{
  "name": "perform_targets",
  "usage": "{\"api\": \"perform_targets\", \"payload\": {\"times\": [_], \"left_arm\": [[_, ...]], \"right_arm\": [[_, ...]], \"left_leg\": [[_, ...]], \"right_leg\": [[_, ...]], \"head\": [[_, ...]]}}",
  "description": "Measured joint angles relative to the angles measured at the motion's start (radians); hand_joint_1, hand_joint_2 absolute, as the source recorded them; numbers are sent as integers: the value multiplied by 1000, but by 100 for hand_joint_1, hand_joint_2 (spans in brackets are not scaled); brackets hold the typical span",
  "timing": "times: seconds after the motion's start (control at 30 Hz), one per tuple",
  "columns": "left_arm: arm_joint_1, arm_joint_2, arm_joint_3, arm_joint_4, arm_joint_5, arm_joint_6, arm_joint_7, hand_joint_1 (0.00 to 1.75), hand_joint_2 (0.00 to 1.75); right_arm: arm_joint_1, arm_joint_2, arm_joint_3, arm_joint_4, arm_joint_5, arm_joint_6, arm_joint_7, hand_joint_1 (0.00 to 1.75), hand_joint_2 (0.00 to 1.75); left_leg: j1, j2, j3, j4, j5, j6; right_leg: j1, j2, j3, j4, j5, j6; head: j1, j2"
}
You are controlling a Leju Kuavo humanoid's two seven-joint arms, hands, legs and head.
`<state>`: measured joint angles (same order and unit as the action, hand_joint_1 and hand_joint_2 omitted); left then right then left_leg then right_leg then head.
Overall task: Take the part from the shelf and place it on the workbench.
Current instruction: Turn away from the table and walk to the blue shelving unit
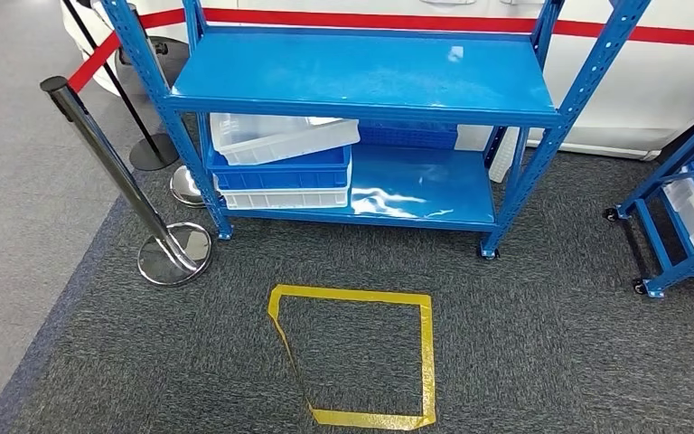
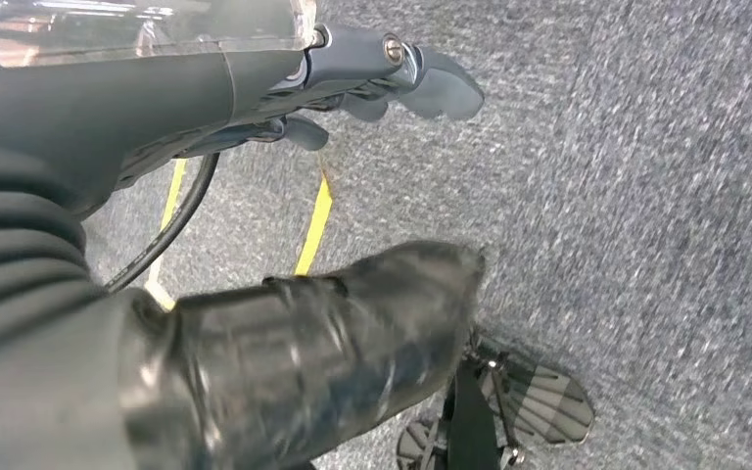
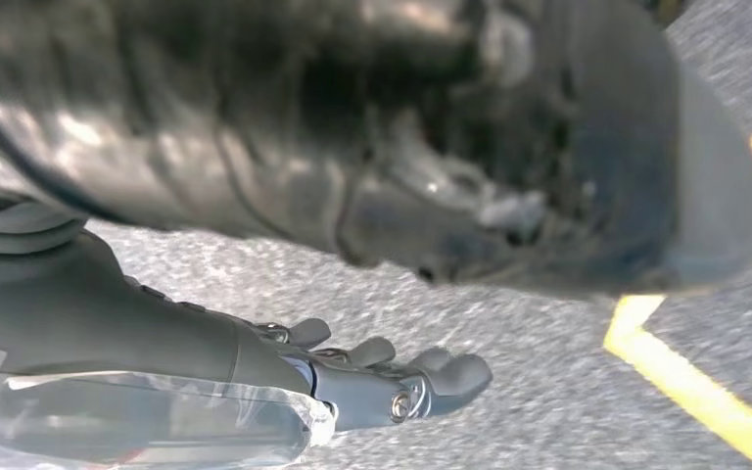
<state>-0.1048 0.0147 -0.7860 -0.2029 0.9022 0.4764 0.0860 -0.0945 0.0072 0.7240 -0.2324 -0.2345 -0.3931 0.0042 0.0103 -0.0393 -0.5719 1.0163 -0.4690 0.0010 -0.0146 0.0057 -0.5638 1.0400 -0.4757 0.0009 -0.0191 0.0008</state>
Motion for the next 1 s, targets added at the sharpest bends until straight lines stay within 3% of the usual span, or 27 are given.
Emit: {"api": "perform_targets", "payload": {"times": [0.07, 0.13, 0.2, 0.23, 0.27, 0.33, 0.4, 0.53, 0.6, 0.63, 0.7, 0.73, 0.77, 0.83, 0.9, 1.0], "left_arm": [[1, 0, -1, 0, 0, -1, 2, 0, 175], [0, 0, -3, 0, 3, -2, 2, 0, 175], [0, -1, -4, 0, 9, -7, 2, 0, 175], [2, 0, -4, 0, 12, -11, 1, 0, 175], [7, 0, -3, 0, 11, -17, 0, 0, 175], [26, 1, 5, 1, -7, -34, -2, 0, 175], [45, 1, 19, 2, -41, -52, -6, 0, 175], [78, 0, 58, 2, -127, -96, -14, 0, 175], [88, -2, 81, 1, -172, -118, -18, 0, 175], [90, -2, 94, -1, -193, -129, -20, 0, 131], [89, -3, 121, -9, -238, -150, -25, 0, 44], [89, -3, 136, -16, -259, -161, -28, 0, 0], [88, -4, 149, -24, -279, -172, -29, 0, 0], [85, -7, 175, -46, -319, -192, -33, 0, 0], [80, -9, 206, -68, -360, -211, -38, 0, 0], [79, -9, 259, -92, -423, -241, -44, 0, 0]], "right_arm": [[0, 0, 0, 1, -2, -3, 7, 0, 87], [-1, 0, 0, 1, -4, -5, 10, 0, 175], [0, 1, 0, 1, -10, -5, 11, 0, 175], [0, 1, 0, 1, -14, -5, 12, 0, 175], [0, 1, 0, 1, -18, -5, 14, 0, 175], [-1, 1, -4, -6, -18, 1, 16, 0, 175], [-1, 2, -15, -16, -9, 15, 15, 0, 175], [7, 3, -52, -32, 15, 55, 15, 0, 175], [18, 3, -78, -36, 28, 73, 15, 0, 175], [27, 2, -92, -36, 33, 82, 14, 0, 175], [49, 1, -120, -36, 46, 102, 14, 0, 87], [62, -1, -134, -36, 51, 112, 14, 0, 44], [76, -2, -147, -36, 57, 121, 14, 0, 0], [104, -6, -172, -33, 68, 138, 14, 0, 0], [127, -8, -198, -29, 80, 156, 14, 0, 0], [155, -8, -242, -27, 97, 183, 12, 0, 0]], "left_leg": [[2, 10, -9, 22, -17, -11], [4, 24, -53, 114, -67, -18], [4, 29, -111, 228, -111, -22], [4, 30, -125, 252, -109, -21], [4, 31, -122, 240, -89, -19], [0, 33, -72, 129, -23, -7], [-7, 38, -22, 26, 10, 7], [-10, 33, -3, -10, 12, 23], [-3, 34, 7, -25, 17, 33], [-2, 35, 10, -28, 17, 36], [-2, 34, 10, -29, 16, 42], [-1, 33, 10, -28, 15, 42], [-1, 33, 10, -25, 13, 41], [2, 30, 11, -17, 7, 33], [0, 28, 7, -2, -3, 20], [-1, 27, 5, 3, -9, 1]], "right_leg": [[-2, -2, 5, -7, 4, -12], [-3, -6, 8, -11, 6, -20], [1, -11, 8, -11, 5, -25], [3, -13, 9, -10, 4, -26], [4, -14, 10, -10, 3, -28], [7, -14, 16, -10, -1, -28], [10, -13, 19, -9, -5, -22], [10, -17, 22, -9, -13, 0], [11, -15, 5, 38, -47, 10], [9, -12, -19, 90, -77, 13], [5, -10, -81, 213, -131, 19], [2, -10, -99, 246, -137, 22], [0, -10, -101, 245, -123, 25], [-6, -10, -56, 144, -56, 28], [-6, -6, -7, 35, -13, 23], [-1, -2, 4, 4, -10, 4]], "head": [[-2, 0], [-7, 0], [-10, 0], [-10, 0], [-10, 0], [-10, 0], [-9, 0], [-8, 0], [-6, 0], [-4, 0], [-2, 0], [-1, 0], [-1, 0], [-1, 0], [-2, 0], [-3, 0]]}}
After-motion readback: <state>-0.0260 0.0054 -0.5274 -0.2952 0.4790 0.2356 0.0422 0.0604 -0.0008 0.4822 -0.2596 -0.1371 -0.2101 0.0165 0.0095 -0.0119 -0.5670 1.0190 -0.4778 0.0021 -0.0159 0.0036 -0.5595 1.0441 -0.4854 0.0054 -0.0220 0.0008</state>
